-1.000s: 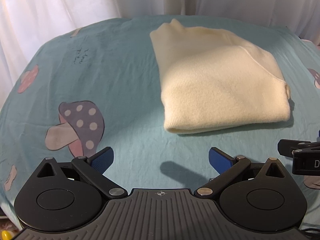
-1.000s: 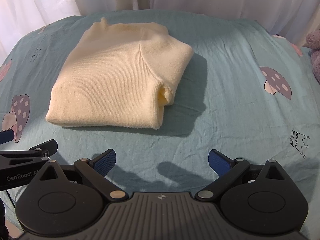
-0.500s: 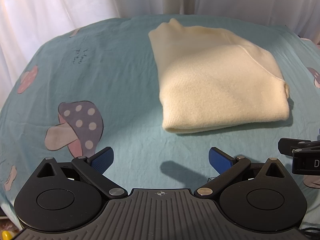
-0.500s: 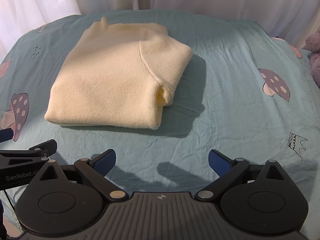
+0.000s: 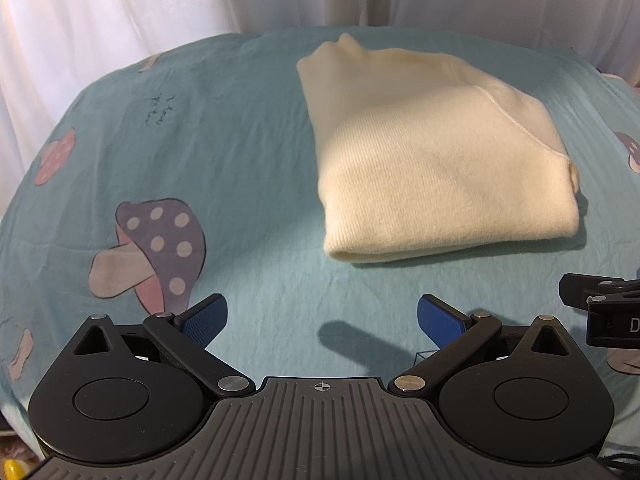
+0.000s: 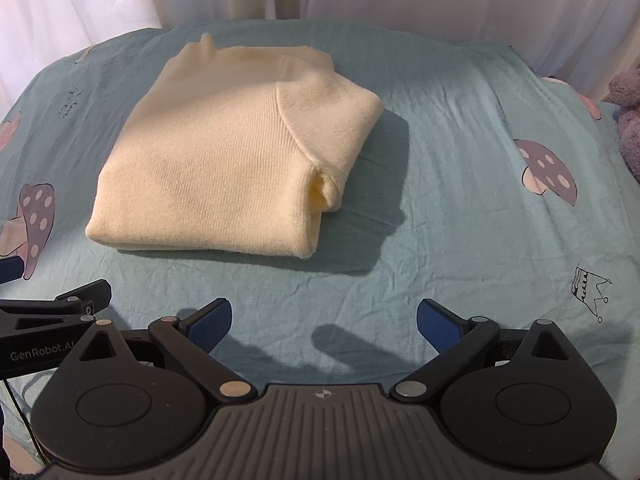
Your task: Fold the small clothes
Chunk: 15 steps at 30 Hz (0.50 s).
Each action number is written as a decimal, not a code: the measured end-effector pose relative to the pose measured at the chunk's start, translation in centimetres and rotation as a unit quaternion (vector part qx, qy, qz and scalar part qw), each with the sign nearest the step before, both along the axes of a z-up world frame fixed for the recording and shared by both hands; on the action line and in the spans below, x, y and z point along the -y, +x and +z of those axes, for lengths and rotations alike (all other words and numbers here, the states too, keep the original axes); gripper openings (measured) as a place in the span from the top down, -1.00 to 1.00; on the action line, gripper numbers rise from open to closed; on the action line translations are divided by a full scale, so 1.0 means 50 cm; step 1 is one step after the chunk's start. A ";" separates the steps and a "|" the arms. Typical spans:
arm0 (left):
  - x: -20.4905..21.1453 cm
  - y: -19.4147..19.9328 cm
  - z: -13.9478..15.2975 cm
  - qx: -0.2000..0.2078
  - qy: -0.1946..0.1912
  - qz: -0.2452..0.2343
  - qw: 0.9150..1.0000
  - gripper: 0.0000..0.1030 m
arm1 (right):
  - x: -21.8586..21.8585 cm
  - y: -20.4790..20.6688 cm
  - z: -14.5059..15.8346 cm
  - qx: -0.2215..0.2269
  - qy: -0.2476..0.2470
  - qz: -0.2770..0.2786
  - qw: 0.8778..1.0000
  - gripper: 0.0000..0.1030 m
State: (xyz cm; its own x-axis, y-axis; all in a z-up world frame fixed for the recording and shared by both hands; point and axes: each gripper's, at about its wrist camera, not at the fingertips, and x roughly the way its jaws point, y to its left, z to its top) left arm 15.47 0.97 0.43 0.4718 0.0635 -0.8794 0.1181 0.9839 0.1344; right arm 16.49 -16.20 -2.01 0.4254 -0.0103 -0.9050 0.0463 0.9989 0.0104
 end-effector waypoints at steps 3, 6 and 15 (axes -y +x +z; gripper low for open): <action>-0.001 -0.001 -0.002 -0.001 0.000 -0.002 1.000 -1.00 | 0.001 -0.001 0.000 0.000 0.001 0.000 1.000 -0.92; -0.001 -0.002 -0.002 -0.001 0.000 -0.003 1.000 -1.00 | 0.001 -0.003 0.001 0.002 -0.001 -0.002 1.000 -0.92; -0.003 -0.006 -0.005 -0.001 -0.001 -0.003 1.000 -1.00 | 0.004 -0.006 0.001 0.003 -0.001 -0.005 1.000 -0.92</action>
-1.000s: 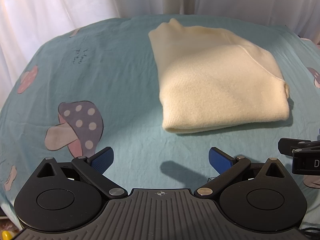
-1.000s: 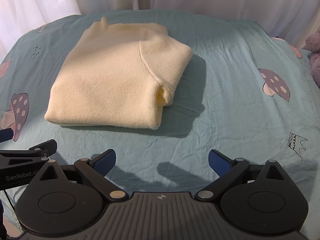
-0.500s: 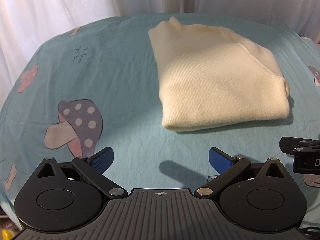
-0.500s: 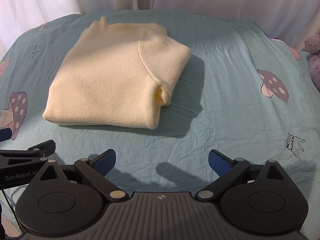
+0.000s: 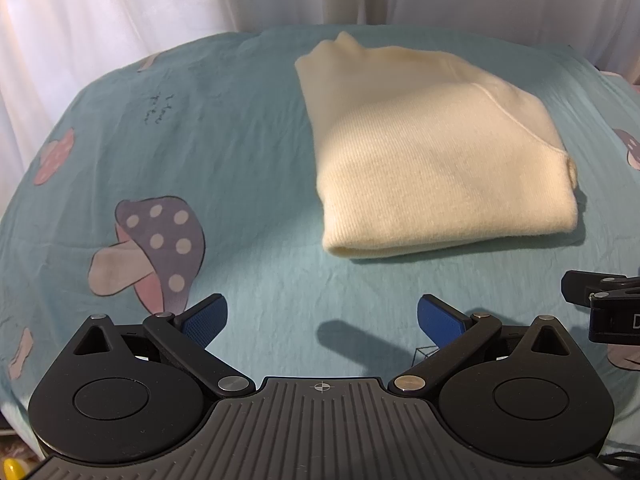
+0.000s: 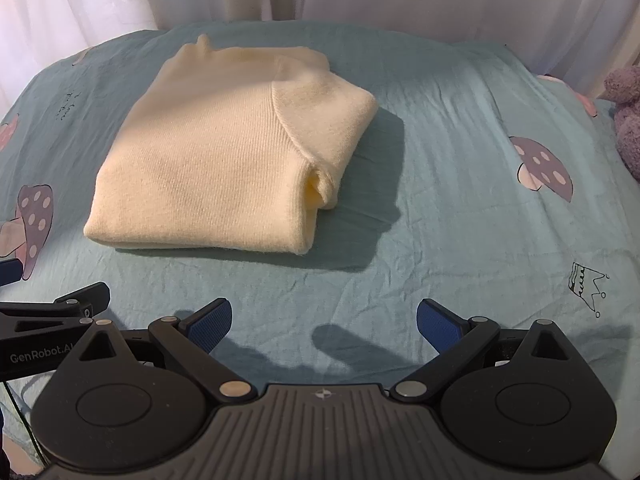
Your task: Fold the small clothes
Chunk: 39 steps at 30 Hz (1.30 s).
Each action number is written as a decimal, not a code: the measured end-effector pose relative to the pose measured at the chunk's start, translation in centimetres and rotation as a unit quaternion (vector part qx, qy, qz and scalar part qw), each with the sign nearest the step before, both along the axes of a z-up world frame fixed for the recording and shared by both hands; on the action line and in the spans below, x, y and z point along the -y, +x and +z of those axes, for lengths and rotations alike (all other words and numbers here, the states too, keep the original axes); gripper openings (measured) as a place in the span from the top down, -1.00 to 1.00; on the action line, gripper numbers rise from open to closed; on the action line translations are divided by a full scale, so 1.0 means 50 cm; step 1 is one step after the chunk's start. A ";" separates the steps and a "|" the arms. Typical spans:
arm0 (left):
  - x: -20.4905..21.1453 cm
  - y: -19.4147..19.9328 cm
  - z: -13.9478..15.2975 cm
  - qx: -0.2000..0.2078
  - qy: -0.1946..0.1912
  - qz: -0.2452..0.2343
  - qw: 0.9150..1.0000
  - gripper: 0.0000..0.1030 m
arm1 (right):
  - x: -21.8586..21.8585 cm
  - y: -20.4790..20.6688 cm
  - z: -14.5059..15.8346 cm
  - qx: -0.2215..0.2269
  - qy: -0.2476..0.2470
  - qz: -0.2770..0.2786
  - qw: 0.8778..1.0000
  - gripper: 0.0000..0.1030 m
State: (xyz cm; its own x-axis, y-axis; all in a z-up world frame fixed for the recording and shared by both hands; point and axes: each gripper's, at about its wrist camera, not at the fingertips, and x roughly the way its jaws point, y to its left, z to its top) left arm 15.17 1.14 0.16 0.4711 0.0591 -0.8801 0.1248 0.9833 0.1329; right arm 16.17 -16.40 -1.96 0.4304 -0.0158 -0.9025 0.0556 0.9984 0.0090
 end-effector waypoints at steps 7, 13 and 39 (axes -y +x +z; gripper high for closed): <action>-0.003 0.003 0.002 0.001 -0.001 -0.001 1.000 -1.00 | 0.002 -0.001 0.000 0.002 0.001 0.000 1.000 -0.92; -0.003 0.004 0.002 0.002 0.000 -0.001 1.000 -1.00 | 0.001 0.000 0.001 0.003 -0.001 0.000 1.000 -0.92; 0.002 0.012 -0.006 -0.008 0.000 0.004 1.000 -1.00 | 0.000 0.005 -0.002 0.004 -0.005 0.003 1.000 -0.92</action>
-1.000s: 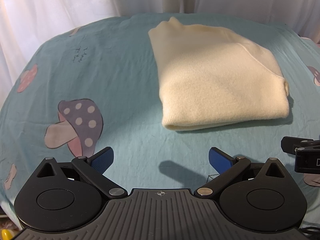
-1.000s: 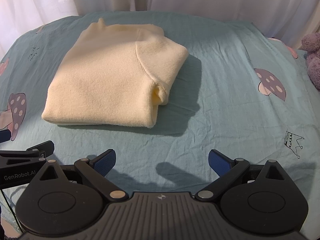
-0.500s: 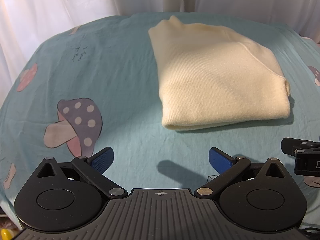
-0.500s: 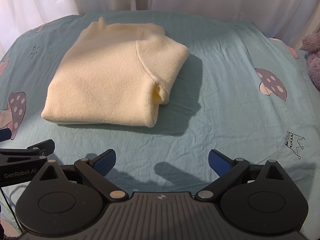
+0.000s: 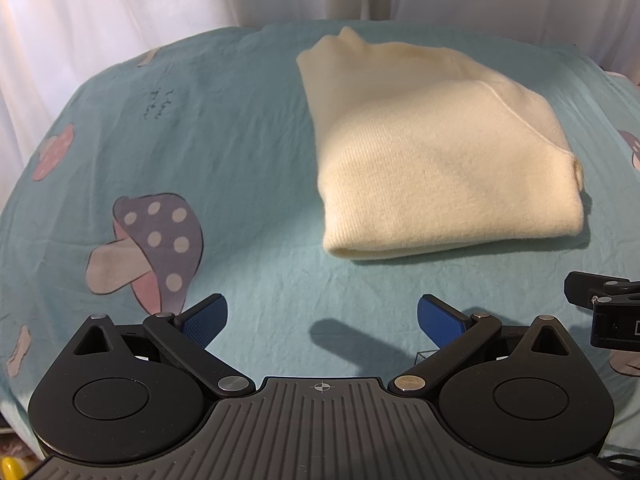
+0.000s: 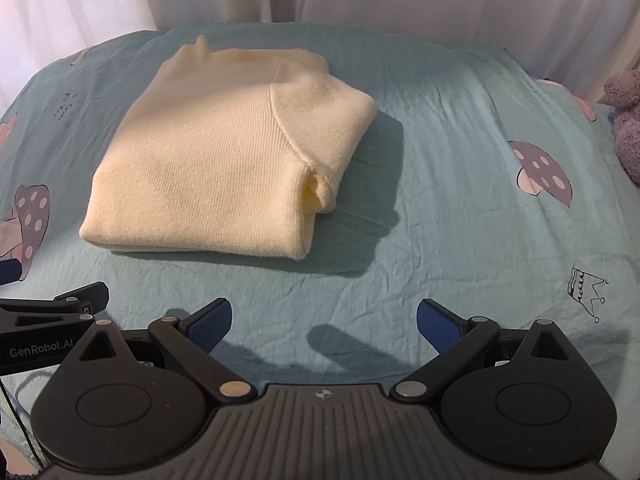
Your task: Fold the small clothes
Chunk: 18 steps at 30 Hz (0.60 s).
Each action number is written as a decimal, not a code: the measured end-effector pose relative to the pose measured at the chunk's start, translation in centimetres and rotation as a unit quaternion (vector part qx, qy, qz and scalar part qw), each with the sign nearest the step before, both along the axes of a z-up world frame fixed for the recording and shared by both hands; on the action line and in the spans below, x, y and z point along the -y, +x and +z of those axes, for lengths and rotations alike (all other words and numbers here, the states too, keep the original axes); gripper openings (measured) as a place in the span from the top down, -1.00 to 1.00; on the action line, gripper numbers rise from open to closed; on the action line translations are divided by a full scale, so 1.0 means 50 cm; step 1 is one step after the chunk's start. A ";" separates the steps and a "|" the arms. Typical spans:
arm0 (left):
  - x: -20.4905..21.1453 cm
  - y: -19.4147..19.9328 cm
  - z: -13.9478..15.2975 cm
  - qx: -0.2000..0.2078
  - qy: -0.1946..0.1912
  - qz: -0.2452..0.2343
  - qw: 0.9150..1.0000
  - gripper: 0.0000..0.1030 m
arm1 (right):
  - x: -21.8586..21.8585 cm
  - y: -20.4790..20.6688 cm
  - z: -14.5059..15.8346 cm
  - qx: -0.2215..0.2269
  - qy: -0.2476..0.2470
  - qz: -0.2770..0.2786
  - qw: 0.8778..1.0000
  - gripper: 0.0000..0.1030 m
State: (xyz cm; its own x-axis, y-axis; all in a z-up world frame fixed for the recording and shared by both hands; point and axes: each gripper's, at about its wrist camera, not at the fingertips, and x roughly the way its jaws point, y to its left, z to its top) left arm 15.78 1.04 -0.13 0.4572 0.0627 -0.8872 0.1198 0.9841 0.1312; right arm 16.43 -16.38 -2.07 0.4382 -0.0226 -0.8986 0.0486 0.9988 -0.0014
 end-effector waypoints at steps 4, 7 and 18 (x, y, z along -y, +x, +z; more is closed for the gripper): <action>-0.003 0.001 0.001 -0.001 -0.003 0.000 1.000 -1.00 | -0.001 0.000 0.000 0.000 -0.001 0.001 1.000 -0.92; -0.003 0.001 0.001 0.000 -0.003 -0.001 1.000 -1.00 | -0.002 0.001 0.000 -0.001 0.000 0.000 1.000 -0.92; 0.009 -0.010 0.000 0.014 0.018 -0.012 1.000 -1.00 | 0.000 0.001 -0.001 -0.001 -0.001 0.002 1.000 -0.92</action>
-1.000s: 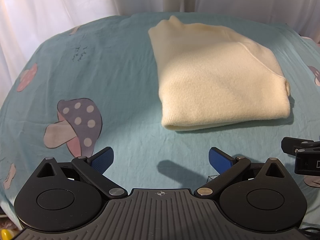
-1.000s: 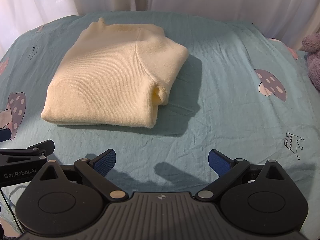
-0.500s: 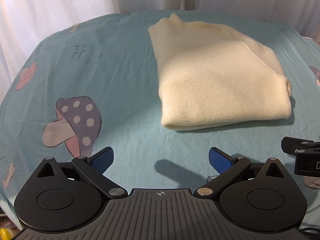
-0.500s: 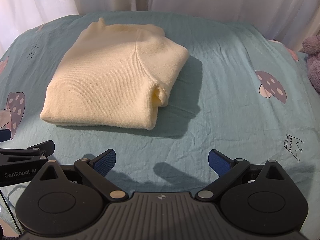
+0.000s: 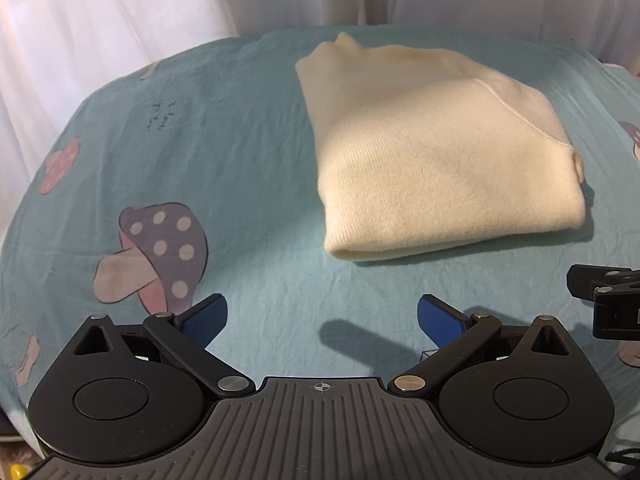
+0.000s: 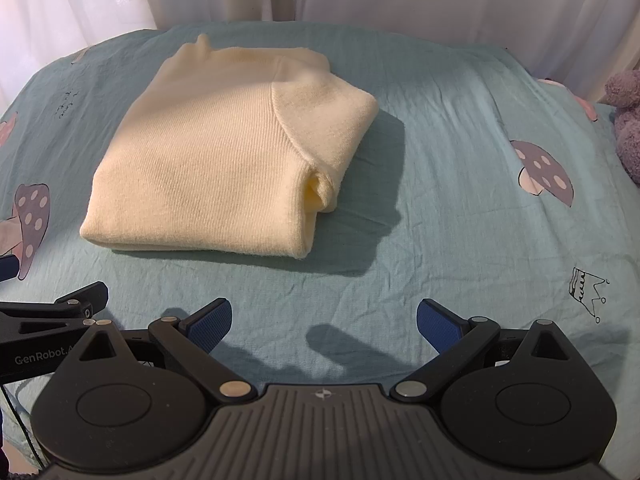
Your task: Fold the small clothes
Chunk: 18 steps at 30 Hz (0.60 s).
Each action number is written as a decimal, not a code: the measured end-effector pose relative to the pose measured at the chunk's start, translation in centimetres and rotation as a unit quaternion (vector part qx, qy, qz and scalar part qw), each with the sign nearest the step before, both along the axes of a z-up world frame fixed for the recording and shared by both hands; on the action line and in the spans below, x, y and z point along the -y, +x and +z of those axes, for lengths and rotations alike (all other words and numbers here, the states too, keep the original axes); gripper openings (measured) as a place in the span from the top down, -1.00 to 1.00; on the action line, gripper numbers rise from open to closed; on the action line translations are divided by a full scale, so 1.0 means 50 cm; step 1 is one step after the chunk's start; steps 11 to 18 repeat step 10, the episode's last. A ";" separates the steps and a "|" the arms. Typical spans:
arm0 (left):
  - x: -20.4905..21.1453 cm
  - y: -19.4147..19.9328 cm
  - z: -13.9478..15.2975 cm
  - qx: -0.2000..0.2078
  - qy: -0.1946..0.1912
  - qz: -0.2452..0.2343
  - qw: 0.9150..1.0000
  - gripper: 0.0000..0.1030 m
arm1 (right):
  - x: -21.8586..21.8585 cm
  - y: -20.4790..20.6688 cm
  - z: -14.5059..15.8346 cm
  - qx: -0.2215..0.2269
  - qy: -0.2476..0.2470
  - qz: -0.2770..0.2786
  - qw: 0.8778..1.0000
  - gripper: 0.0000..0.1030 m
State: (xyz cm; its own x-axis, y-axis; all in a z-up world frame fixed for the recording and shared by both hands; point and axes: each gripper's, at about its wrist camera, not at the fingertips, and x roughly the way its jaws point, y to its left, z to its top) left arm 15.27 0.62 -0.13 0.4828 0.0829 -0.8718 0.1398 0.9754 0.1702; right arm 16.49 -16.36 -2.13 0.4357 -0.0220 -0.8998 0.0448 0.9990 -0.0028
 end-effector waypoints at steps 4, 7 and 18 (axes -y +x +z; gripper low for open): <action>-0.003 0.000 0.000 -0.006 -0.016 -0.002 1.000 -1.00 | -0.001 -0.001 0.000 0.001 -0.001 0.000 1.000 -0.92; -0.001 0.001 -0.001 -0.011 -0.016 -0.003 1.000 -1.00 | -0.002 -0.001 0.000 0.002 -0.003 0.000 1.000 -0.92; 0.001 0.000 -0.002 -0.011 -0.013 -0.003 1.000 -1.00 | -0.003 -0.001 0.001 0.002 -0.003 0.001 1.000 -0.92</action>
